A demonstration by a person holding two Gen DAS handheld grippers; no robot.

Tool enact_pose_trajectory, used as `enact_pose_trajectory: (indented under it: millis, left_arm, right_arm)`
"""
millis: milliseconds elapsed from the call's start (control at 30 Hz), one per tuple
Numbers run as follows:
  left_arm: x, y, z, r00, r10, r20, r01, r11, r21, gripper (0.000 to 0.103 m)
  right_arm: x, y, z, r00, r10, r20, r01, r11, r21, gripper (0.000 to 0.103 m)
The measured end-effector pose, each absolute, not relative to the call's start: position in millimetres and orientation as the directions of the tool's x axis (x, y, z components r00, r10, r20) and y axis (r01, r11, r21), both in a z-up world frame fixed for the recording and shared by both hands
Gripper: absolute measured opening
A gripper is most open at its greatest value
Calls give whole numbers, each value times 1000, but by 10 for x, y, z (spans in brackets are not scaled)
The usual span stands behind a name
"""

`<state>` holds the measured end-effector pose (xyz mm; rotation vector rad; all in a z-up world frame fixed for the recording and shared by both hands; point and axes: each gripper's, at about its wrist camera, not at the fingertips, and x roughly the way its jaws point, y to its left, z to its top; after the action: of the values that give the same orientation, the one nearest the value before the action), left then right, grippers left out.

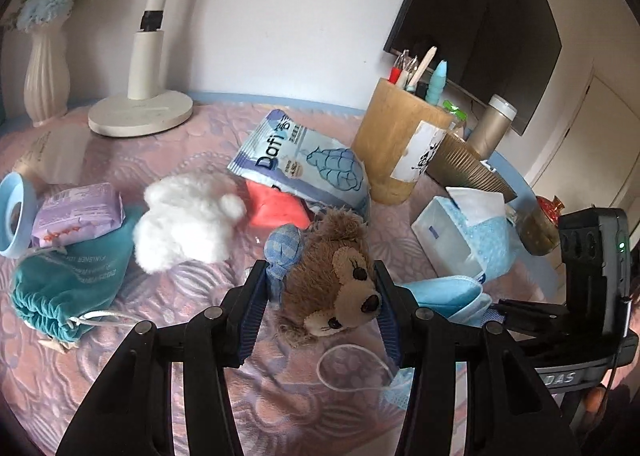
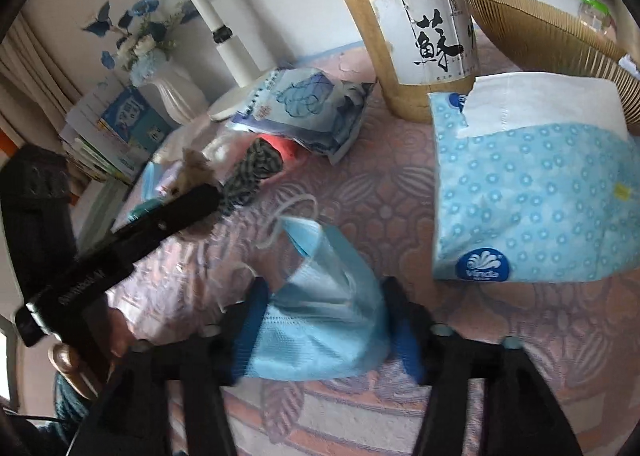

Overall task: Organize soft objects
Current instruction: 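Carry the monkey and mask to the woven tray and open both grippers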

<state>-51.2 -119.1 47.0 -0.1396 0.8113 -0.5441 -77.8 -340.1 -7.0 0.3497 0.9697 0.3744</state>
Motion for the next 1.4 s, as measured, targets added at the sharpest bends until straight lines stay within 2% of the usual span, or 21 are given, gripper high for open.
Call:
enact_pose_trajectory:
  millis: [133,233,433,733,1033,1233,1400]
  left_arm:
    - [-514,-1219,458,558,-510,-655,415,855,-311,47]
    - [-511,-1250,466,561,-499,-660,415,860,-298,47]
    - [-576,-1271,596,586,-485,-649,422,867,-267,47]
    - [-797,-1437,1201,645,-517,-562,494,844,-209,47]
    - [-819,-1978,1656,621,-597,-509,610,775,-166,47]
    - [-577,-2445,1969,474,-750,-462,724,631,-280,47]
    - [-388,-2967,2218,435,-776,-456,772,583,-255,47]
  right_arm:
    - [-799,-3330,-63,528,424,-736,-159,901,404,58]
    - [-830,-3231,-52,533,386,-753,-175,921,349,32]
    - [-985,-3217,241,597,395,-698,-223,918,328,31]
    - [-1237,-3507,725,696,388,-604,-219,916,336,31]
    - [-1437,-4189,1071,801,311,-511,-120,920,373,31]
    - [-1347,-4721,1200,837,261,-482,-34,902,429,31]
    - [-1293,-5348,1427,884,170,-436,75,868,490,31]
